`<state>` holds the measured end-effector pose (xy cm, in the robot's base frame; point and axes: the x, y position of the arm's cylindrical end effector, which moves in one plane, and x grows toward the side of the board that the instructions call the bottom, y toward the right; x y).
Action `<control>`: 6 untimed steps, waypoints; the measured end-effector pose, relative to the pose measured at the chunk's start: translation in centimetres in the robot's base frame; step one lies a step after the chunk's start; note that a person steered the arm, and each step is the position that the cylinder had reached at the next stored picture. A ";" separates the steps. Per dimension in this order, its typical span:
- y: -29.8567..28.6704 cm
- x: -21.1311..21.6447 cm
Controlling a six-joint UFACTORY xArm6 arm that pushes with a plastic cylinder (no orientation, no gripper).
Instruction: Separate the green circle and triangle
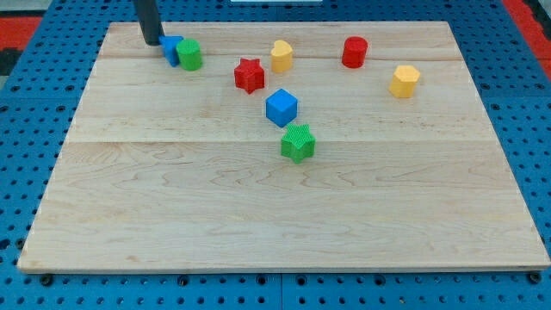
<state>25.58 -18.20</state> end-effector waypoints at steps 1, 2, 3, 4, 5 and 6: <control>3.3 4.9; 2.9 3.5; 3.0 -1.4; 6.9 -2.1; 10.3 1.9; 9.6 6.5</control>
<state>32.13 -8.56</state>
